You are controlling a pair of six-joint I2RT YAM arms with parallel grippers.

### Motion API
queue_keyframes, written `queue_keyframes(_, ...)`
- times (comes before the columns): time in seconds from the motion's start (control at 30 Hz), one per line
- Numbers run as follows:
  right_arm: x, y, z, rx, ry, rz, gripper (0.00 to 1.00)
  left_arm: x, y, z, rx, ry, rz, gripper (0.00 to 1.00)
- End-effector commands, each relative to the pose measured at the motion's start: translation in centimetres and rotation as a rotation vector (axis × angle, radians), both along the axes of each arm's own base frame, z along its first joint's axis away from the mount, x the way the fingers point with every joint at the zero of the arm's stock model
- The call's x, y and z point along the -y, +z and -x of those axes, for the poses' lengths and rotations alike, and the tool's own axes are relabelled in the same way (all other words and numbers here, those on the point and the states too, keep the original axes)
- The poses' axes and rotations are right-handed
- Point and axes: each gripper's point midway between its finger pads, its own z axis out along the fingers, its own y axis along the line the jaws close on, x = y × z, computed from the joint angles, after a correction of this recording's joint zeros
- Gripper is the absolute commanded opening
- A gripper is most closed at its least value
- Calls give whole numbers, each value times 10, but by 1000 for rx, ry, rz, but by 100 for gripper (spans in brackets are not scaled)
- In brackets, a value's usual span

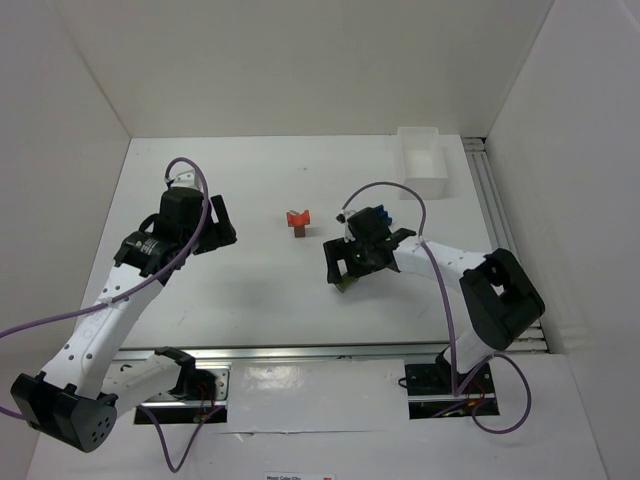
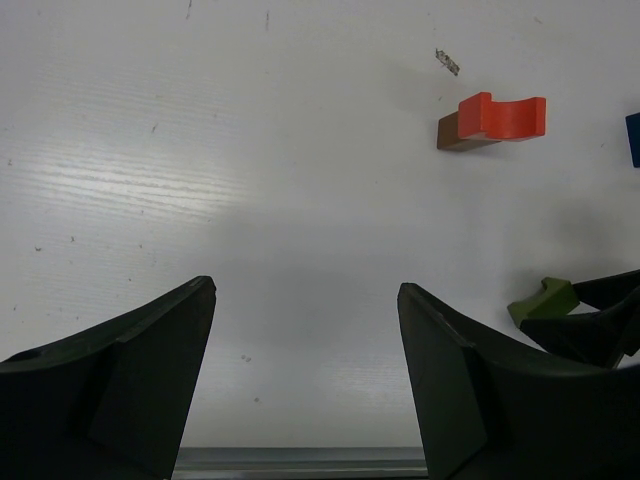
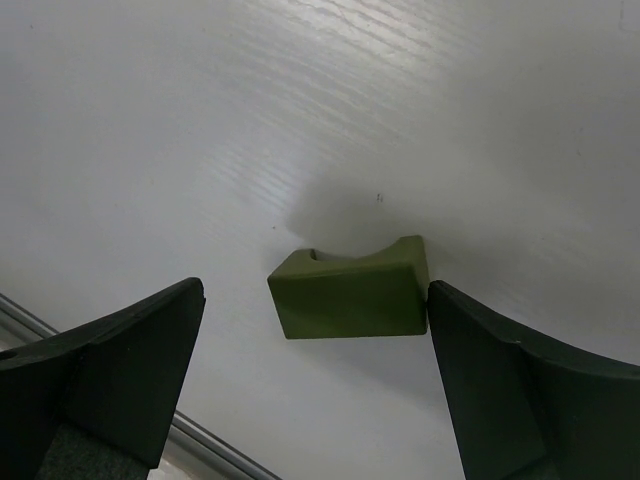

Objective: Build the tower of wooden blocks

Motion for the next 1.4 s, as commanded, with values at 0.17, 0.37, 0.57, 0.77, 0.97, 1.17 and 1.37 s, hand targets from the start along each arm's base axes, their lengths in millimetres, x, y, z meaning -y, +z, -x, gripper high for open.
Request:
queue_keyframes(0.17,-12,1,8,80,51,120,100,-1,17,-5,58,-1,7,86)
queue_keyframes(0.37,-9,-10,10,117,48,254,96,1,14,-4,47,-8,10,86)
queue_keyframes(0.57,-13,-6,6,143,28,273,86,0,12,-2,47,-8,10,86)
queue_keyframes(0.77,-12,-6,5,146,13,277,81,0,12,-2,47,-8,10,86)
queue_keyframes(0.97,-15,-3,4,159,16,276,72,0,10,-3,38,-8,7,86)
queue_keyframes(1.17,-22,3,2,162,3,268,67,-1,10,-4,40,-1,2,86)
queue_keyframes(1.37,-14,43,-22,187,-167,309,59,-4,12,-3,51,8,-2,86)
